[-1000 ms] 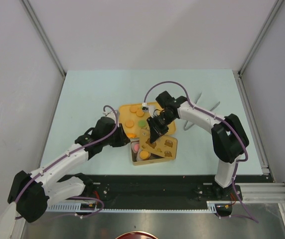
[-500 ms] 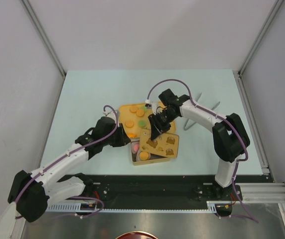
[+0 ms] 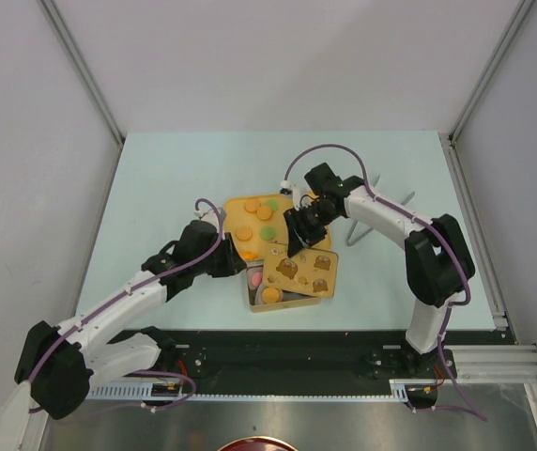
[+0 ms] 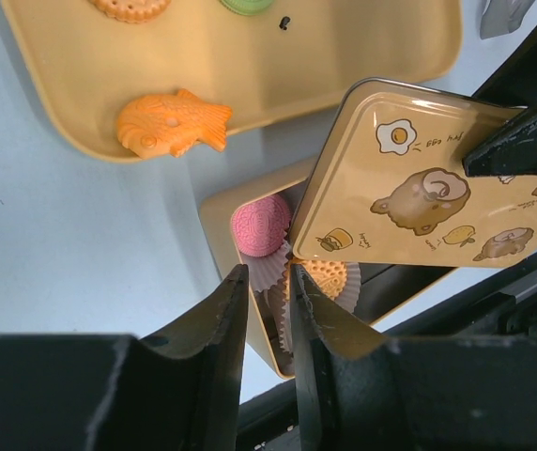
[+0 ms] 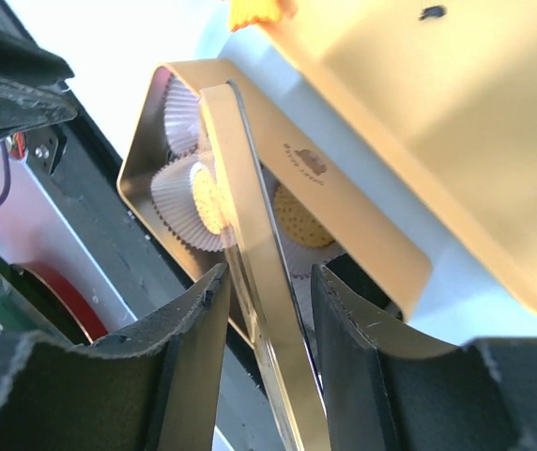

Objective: Pack the cookies

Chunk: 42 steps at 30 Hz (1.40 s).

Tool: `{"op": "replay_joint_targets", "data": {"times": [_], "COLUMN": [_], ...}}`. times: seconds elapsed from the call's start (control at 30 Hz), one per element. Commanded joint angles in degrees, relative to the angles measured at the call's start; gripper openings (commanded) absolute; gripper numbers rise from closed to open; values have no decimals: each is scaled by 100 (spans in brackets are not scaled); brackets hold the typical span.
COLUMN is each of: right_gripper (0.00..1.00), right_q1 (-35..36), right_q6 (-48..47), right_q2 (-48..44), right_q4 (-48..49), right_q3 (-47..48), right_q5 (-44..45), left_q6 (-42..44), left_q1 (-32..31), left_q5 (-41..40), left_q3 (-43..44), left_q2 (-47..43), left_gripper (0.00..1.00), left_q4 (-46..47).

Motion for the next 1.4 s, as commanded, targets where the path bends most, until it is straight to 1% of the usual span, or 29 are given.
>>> {"op": "replay_joint_targets", "data": {"times": [0.0,0.47,0.63,0.8,1.23,1.37], "right_gripper": [45,44,44,44,44,44], "right_q1": [-30,-30,-39,-56,-39,-13], "right_q6": [188,356,471,558,620,577], "right_q2": [-205,137,243,410,112,146], "right_q4": [230,353,406,450,538,503], "right_q3": [63,37,55,160,213,239], "right_q5": [200,604,947,1017,1114,1009], "left_q6": [-51,-51,-51,-51,-60,-51], "left_q1": [-30,-47,-56,-65,-83,-83], "left_q5": [12,21,30,21,4,12], "left_q3": [33,33,50,59,59,59], "left_q2": [-9,70,148,149,157,166], "left_gripper": [29,30,29,30,30,30], "left_q4": [134,160,160,143,134,143]}}
